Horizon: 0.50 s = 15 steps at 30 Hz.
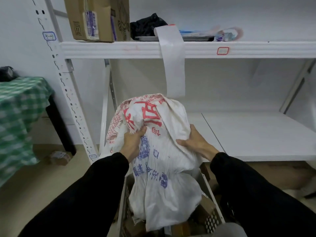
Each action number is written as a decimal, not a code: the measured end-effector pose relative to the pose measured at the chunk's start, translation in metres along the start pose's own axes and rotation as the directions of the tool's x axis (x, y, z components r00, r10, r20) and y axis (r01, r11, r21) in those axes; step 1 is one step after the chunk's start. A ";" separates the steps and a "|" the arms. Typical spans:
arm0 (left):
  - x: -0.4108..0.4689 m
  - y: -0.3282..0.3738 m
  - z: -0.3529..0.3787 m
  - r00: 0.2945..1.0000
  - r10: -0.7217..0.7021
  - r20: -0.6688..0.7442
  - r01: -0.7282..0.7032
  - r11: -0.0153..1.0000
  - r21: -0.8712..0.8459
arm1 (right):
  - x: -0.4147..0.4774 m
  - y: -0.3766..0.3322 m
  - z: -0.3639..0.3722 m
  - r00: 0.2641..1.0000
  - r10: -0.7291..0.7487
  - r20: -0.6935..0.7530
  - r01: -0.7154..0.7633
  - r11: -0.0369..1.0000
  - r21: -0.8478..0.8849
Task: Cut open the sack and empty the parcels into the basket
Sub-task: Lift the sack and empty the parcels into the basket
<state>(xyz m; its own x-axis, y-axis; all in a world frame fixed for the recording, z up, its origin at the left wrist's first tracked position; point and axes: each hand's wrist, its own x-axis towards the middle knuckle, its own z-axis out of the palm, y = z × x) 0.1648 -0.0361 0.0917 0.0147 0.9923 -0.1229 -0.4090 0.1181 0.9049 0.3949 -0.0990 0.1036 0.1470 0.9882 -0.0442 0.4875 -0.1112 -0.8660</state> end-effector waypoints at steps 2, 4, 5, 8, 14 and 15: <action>-0.003 0.000 0.004 0.998 -0.017 0.058 0.013 0.996 0.084 | 0.000 -0.001 0.000 0.985 -0.036 -0.169 0.029 0.999 -0.046; -0.009 0.000 -0.006 0.985 -0.007 0.170 -0.047 0.949 0.311 | 0.002 -0.010 -0.007 0.914 -0.021 -0.405 0.052 0.997 0.064; -0.009 -0.001 -0.015 0.972 -0.030 0.232 -0.072 0.905 0.420 | 0.006 -0.015 -0.011 0.884 0.036 -0.466 0.073 0.974 0.214; -0.010 -0.009 -0.038 0.937 -0.136 0.322 -0.085 0.805 0.588 | 0.011 -0.035 -0.016 0.905 0.182 -0.384 0.113 0.769 0.630; -0.002 -0.010 -0.032 0.992 0.124 -0.011 -0.114 0.939 0.324 | -0.005 -0.019 -0.014 0.998 0.031 -0.046 -0.018 0.964 0.267; 0.001 -0.007 -0.030 0.995 0.095 -0.012 -0.089 0.966 0.244 | -0.005 -0.013 -0.013 0.999 0.029 -0.021 -0.025 0.988 0.153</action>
<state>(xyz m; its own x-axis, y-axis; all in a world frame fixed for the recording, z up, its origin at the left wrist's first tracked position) 0.1407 -0.0374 0.0729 -0.0348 0.9985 -0.0414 -0.1735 0.0348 0.9842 0.3990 -0.1037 0.1217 0.1794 0.9820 -0.0584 0.3467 -0.1187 -0.9304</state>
